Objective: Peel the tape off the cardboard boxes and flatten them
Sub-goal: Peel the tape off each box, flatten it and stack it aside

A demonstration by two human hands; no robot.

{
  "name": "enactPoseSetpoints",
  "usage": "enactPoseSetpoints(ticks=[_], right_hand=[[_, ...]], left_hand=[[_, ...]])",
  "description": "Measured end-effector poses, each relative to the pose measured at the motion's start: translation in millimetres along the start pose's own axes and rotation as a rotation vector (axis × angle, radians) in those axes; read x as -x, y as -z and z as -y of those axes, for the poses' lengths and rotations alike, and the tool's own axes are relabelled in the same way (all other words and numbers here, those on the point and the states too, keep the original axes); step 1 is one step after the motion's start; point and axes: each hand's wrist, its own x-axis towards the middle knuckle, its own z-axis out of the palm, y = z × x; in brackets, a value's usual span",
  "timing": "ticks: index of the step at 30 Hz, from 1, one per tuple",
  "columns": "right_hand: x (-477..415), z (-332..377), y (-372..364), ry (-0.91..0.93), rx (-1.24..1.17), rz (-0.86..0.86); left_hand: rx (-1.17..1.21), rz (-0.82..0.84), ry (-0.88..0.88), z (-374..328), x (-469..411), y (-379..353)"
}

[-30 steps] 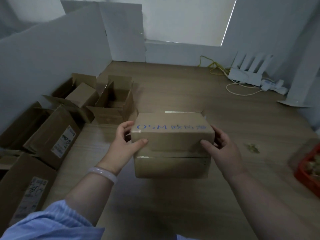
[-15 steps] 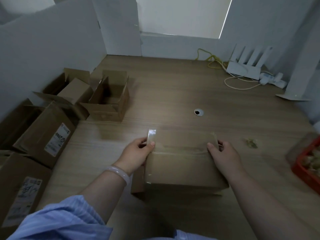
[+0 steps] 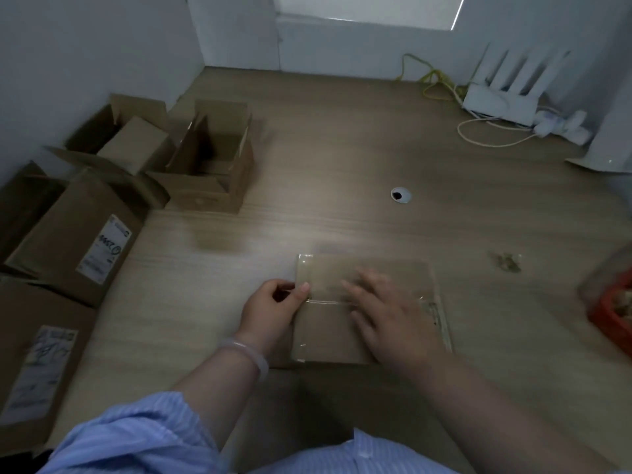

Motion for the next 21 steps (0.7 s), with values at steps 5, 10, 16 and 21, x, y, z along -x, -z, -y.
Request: enactPoseSetpoints(ticks=[5, 10, 16, 21], right_hand=[[3, 16, -16, 0.115, 0.083, 0.155], [-1, 14, -17, 0.119, 0.102, 0.144], [0, 16, -15, 0.129, 0.105, 0.115], [1, 16, -16, 0.12, 0.105, 0.105]], left_hand=[[0.26, 0.175, 0.176, 11, 20, 15], [0.308, 0.269, 0.253, 23, 57, 27], [0.318, 0.216, 0.278, 25, 66, 29], [0.398, 0.222, 0.28, 25, 74, 26]])
